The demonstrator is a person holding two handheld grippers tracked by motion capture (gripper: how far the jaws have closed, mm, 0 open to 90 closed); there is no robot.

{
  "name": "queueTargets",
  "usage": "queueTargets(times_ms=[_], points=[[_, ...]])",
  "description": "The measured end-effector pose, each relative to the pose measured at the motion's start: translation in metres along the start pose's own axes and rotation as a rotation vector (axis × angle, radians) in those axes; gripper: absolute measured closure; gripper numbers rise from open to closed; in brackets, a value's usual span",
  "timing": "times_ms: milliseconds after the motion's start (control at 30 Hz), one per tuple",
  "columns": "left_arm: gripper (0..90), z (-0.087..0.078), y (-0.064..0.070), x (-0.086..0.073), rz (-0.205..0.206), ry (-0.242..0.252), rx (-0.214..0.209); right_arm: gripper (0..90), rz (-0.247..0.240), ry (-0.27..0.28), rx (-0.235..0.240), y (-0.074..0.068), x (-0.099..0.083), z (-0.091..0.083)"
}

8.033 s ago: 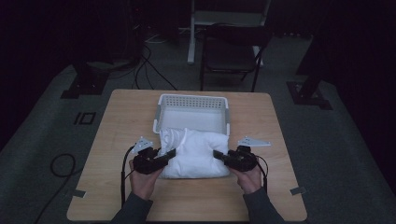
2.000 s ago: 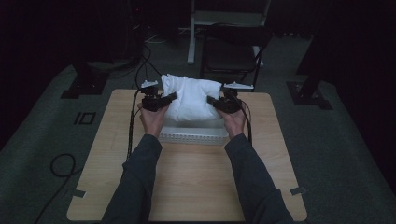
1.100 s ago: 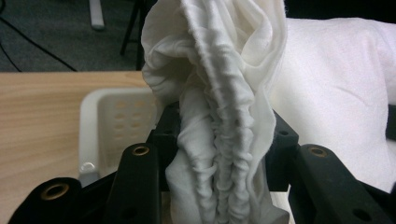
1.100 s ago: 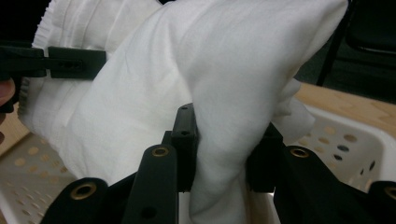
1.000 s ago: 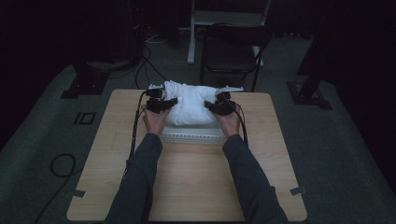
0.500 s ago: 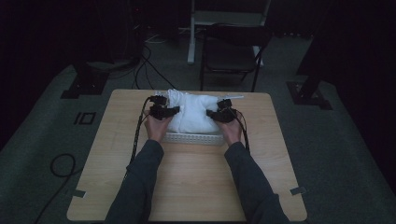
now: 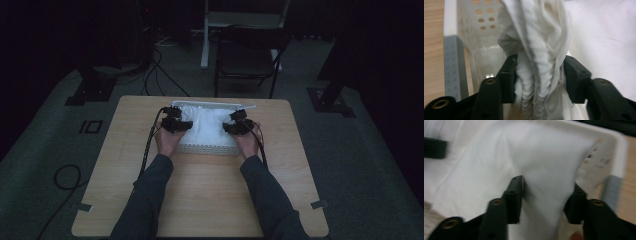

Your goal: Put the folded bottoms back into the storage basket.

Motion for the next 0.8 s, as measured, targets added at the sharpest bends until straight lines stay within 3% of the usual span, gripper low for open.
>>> queueTargets(times_ms=[133,300,400,567,700,800], points=[[36.4,-0.01,-0.012,-0.001,-0.044,0.051,-0.008,40.4,-0.031,0.025,-0.035,0.002,0.003,-0.007],[37.3,-0.024,-0.023,-0.002,-0.066,0.094,-0.013,37.4,-0.011,0.072,-0.045,0.007,0.008,-0.018],[37.1,-0.03,-0.023,-0.003,-0.059,0.103,-0.014,37.5,-0.002,0.094,-0.038,0.008,0.008,-0.024],[37.3,-0.045,-0.019,-0.006,-0.043,0.152,-0.03,39.1,0.045,0.141,0.027,0.009,0.001,-0.039],[37.1,-0.055,-0.017,-0.008,-0.028,0.19,-0.016,39.1,0.035,0.164,0.037,0.011,-0.008,-0.052],[37.2,-0.062,-0.015,-0.01,0.005,0.223,0.019,39.5,0.039,0.186,0.028,0.016,-0.016,-0.063]])
Point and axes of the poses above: each handheld gripper's, and its own axes: z roughly forward along the jaws, x roughly out of its top, y roughly to its right, the point moved 3 cm from there along z, roughly forward along the jaws, and after that the axes turned 10 degrees about y, right-handed, at the moved point
